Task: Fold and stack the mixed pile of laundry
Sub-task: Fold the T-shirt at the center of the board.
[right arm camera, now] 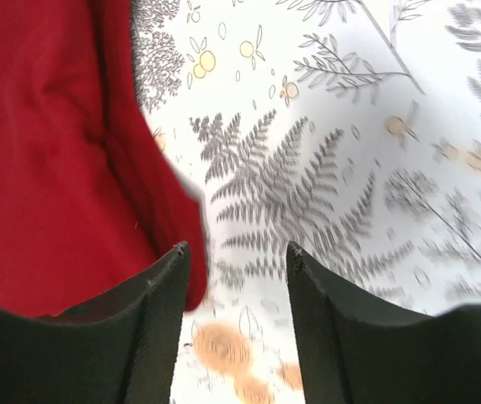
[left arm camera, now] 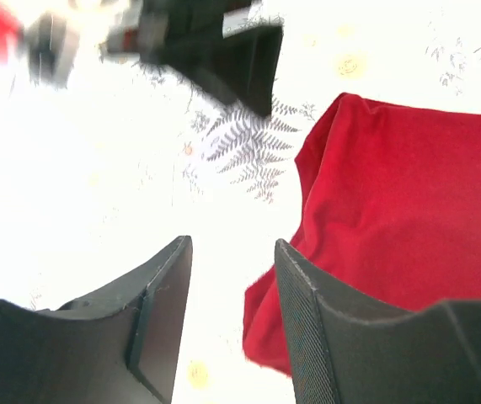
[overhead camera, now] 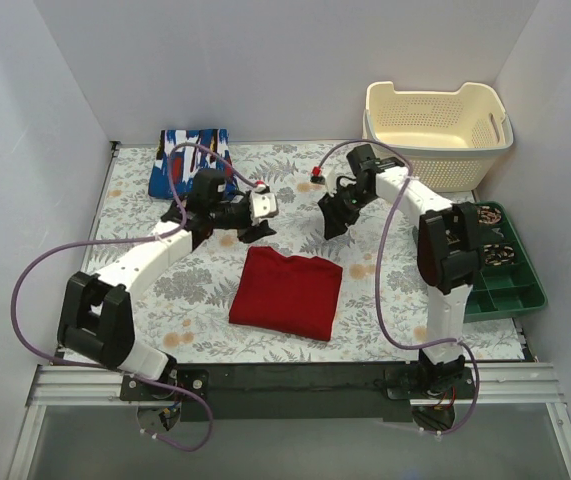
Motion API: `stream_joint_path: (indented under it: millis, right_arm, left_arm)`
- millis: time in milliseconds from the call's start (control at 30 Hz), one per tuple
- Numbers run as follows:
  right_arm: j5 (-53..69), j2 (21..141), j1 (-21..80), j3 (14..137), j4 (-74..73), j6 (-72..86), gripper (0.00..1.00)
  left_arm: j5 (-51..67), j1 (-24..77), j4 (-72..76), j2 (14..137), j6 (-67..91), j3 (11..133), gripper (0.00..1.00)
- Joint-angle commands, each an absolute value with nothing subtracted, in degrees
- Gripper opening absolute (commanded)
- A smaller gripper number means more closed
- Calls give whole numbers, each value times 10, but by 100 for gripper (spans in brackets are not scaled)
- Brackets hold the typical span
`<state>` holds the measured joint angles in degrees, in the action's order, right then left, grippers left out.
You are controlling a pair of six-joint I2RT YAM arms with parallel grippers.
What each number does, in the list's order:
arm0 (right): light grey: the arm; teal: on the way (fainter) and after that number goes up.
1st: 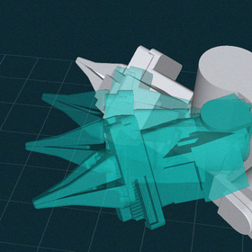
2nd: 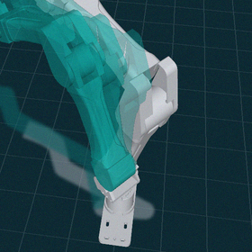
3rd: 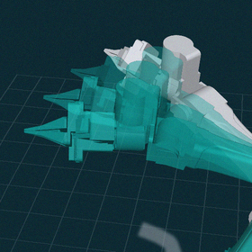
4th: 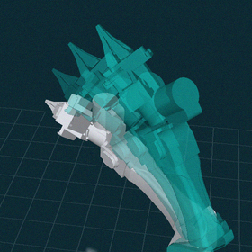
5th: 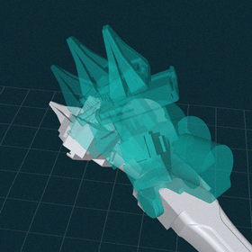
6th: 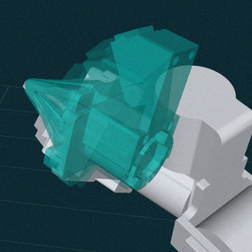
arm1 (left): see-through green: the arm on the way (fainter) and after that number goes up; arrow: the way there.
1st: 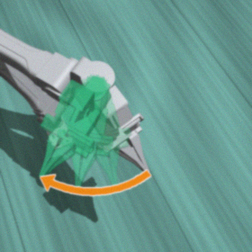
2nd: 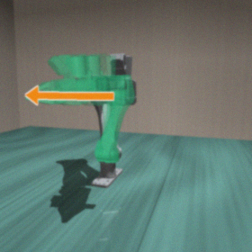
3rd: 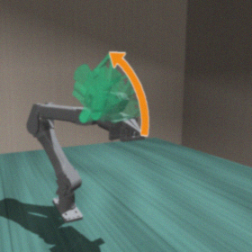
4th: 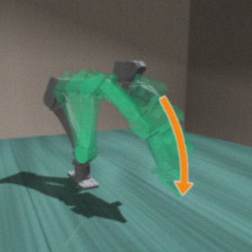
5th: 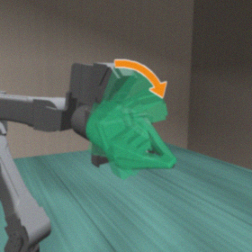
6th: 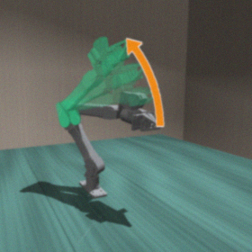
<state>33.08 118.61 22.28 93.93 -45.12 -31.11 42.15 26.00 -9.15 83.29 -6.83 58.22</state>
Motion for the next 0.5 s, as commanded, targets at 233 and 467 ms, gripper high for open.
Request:
stream_joint_path:
  millis: [233, 467]
  right_arm:
    - [410, 1084, 221, 819, -523, -373, 72]
    - [398, 1128, 224, 825, -503, -370, 70]
  left_arm:
    - [526, 156, -531, 1072, -162, 833, 45]
    - [495, 156, -511, 1133, -149, 864, 45]
